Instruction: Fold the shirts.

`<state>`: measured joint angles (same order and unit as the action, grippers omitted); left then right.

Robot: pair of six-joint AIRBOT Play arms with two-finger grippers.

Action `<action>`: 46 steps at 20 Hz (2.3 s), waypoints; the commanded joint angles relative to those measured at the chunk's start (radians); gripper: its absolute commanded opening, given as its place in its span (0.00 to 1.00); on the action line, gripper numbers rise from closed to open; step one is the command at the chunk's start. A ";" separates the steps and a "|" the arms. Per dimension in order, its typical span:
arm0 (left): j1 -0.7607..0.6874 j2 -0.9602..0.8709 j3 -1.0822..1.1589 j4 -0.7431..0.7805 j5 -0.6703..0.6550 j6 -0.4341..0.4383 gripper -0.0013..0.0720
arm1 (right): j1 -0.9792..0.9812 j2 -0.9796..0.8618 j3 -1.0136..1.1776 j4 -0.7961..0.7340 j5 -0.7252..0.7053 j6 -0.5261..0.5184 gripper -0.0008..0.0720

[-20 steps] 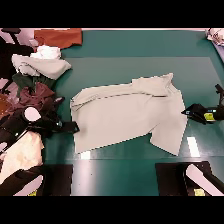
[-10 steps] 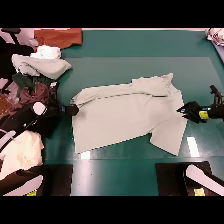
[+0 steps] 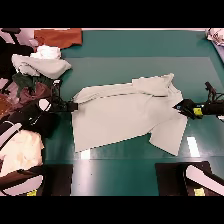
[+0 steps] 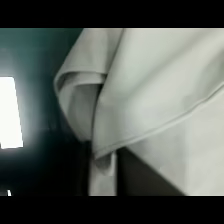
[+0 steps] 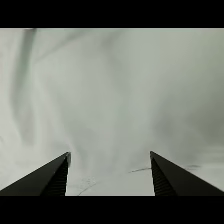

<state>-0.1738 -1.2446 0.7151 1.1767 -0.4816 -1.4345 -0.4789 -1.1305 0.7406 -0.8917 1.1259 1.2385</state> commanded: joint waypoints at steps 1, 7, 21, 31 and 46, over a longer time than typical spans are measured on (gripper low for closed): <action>-0.001 -0.009 0.004 0.000 0.041 0.004 0.05 | -0.009 -0.001 0.001 0.000 -0.016 0.002 0.75; -0.001 -0.011 0.130 0.116 0.053 -0.002 0.05 | 0.020 -0.002 0.001 0.001 -0.165 0.002 0.68; 0.072 -0.085 0.366 0.207 -0.307 -0.034 0.90 | -0.033 -0.008 0.157 -0.267 0.230 0.105 0.86; 0.081 0.229 0.024 0.014 -0.480 0.035 0.90 | -0.093 0.239 -0.227 -0.190 0.192 0.077 0.86; 0.081 0.230 0.024 -0.056 -0.449 0.055 0.90 | -0.080 0.343 -0.314 -0.174 0.206 0.121 0.86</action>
<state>-0.0929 -1.0157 0.7395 1.1244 -0.9356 -1.3815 -0.5674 -0.7574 0.3996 -1.0260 1.3231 1.3464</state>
